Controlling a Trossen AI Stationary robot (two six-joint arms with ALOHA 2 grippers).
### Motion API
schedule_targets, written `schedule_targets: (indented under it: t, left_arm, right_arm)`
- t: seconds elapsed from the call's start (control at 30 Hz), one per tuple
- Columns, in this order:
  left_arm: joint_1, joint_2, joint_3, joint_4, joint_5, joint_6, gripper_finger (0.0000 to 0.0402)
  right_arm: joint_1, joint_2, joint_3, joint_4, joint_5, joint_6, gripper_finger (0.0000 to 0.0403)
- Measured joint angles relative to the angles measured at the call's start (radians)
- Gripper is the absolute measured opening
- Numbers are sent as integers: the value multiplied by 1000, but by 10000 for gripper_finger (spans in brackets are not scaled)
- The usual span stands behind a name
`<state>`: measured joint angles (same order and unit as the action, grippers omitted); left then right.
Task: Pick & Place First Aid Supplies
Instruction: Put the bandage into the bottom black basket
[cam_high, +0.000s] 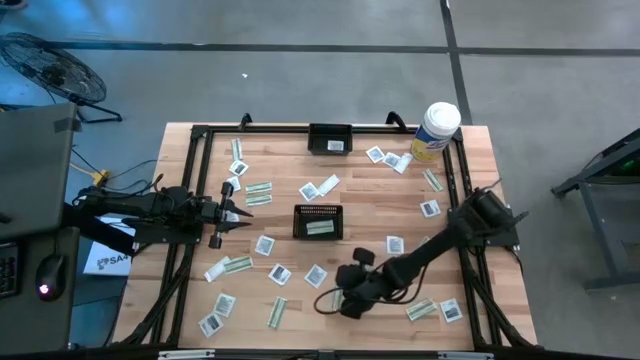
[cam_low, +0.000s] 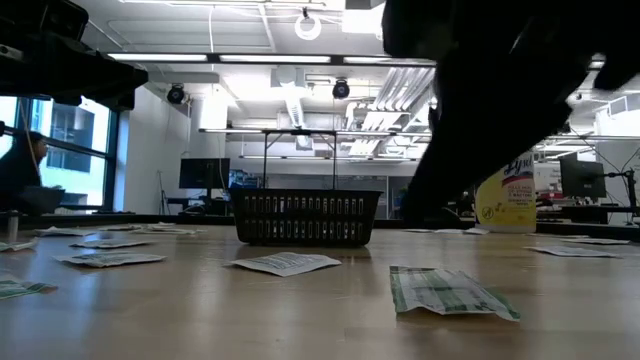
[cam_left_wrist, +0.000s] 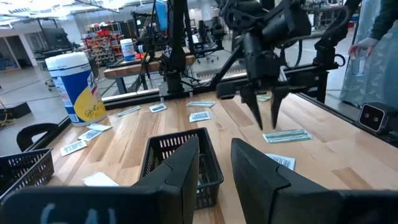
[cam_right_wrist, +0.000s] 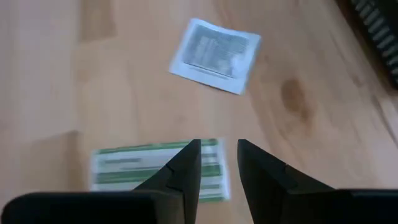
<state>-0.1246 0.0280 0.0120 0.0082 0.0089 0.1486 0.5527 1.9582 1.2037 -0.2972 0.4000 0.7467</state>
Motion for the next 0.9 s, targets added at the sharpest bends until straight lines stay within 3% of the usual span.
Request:
schedule_targets:
  t: [0.27, 0.5, 0.77, 0.9]
  left_arm:
    - [0, 0, 0, 0, 0, 0, 92]
    - [0, 0, 0, 0, 0, 0, 92]
    - [0, 0, 0, 0, 0, 0, 92]
    - [0, 0, 0, 0, 0, 0, 92]
  right_arm:
    - [-31, 50, 0, 55, -90, -99, 90]
    - [-35, 67, 2, 51, -85, -125, 69]
    - [-36, 68, 2, 32, -86, -120, 7]
    - [-36, 54, 3, 22, -95, -101, 6]
